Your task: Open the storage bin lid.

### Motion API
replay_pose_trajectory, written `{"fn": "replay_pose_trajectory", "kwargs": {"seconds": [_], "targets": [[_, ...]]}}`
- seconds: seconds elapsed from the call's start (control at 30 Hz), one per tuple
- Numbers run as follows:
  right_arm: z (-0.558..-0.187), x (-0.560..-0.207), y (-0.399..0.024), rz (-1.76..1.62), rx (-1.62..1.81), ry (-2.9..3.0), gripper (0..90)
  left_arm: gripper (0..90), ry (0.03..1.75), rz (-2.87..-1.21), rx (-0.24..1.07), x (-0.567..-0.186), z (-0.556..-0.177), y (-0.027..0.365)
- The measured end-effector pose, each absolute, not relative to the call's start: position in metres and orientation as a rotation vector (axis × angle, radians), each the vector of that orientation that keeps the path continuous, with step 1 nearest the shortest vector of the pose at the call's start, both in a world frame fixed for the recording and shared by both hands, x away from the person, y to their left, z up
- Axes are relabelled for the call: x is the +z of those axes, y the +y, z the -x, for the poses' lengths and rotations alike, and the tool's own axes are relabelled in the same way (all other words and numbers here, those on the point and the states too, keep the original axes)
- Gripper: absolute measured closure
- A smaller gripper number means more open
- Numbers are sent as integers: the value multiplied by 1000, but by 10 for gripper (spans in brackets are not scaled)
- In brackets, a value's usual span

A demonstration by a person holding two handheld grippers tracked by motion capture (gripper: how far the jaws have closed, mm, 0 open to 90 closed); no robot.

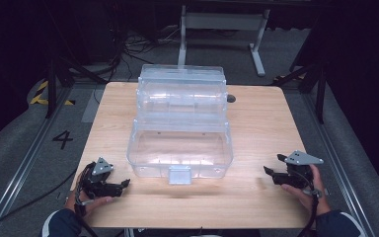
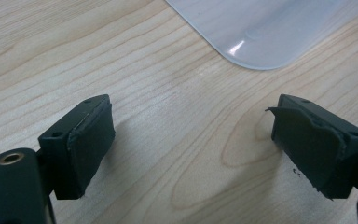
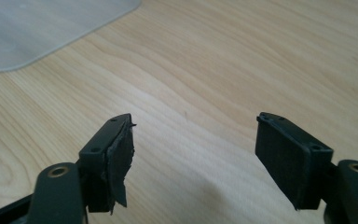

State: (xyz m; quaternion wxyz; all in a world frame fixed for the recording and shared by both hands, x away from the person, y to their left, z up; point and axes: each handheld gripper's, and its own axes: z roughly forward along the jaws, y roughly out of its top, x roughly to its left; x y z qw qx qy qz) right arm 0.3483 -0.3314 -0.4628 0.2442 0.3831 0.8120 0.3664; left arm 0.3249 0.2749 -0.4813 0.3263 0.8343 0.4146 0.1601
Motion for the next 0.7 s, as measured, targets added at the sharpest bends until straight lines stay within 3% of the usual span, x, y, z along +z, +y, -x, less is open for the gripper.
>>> {"fn": "replay_pose_trajectory", "kwargs": {"seconds": [0.7], "targets": [[-343,-487,-341,-1170,1017,2304,152,103,1051,-2207,414,-481,-331,274]]}}
